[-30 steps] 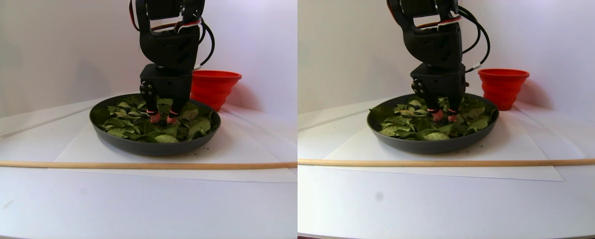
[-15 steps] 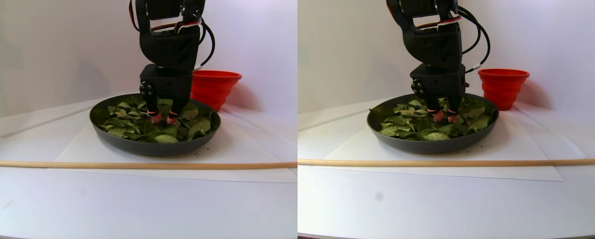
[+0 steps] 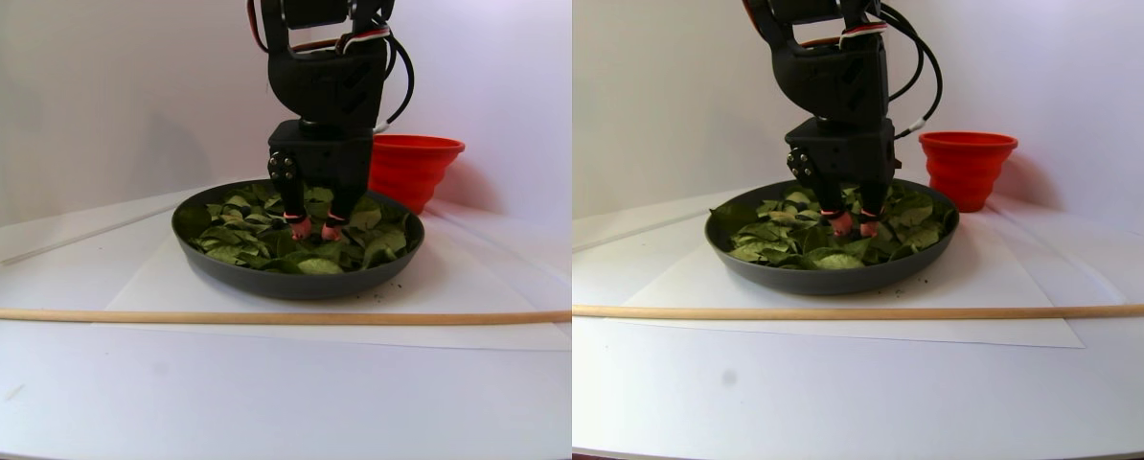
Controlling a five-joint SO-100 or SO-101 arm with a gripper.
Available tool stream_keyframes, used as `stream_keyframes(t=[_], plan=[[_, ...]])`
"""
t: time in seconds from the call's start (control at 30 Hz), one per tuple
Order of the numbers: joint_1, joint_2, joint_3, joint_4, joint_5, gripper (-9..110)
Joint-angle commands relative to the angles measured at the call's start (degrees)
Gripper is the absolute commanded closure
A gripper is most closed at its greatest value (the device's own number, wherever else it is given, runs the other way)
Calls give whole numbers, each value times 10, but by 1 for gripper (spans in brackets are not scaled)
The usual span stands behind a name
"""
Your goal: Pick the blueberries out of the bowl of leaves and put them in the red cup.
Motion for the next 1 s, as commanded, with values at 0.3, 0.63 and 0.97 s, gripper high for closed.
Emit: stream_keyframes(t=[0.3,0.63,0.97], plan=[[-4,83,-18,28,-10,93],[0,117,-16,54,-25,93],[8,161,-15,86,-50,93]])
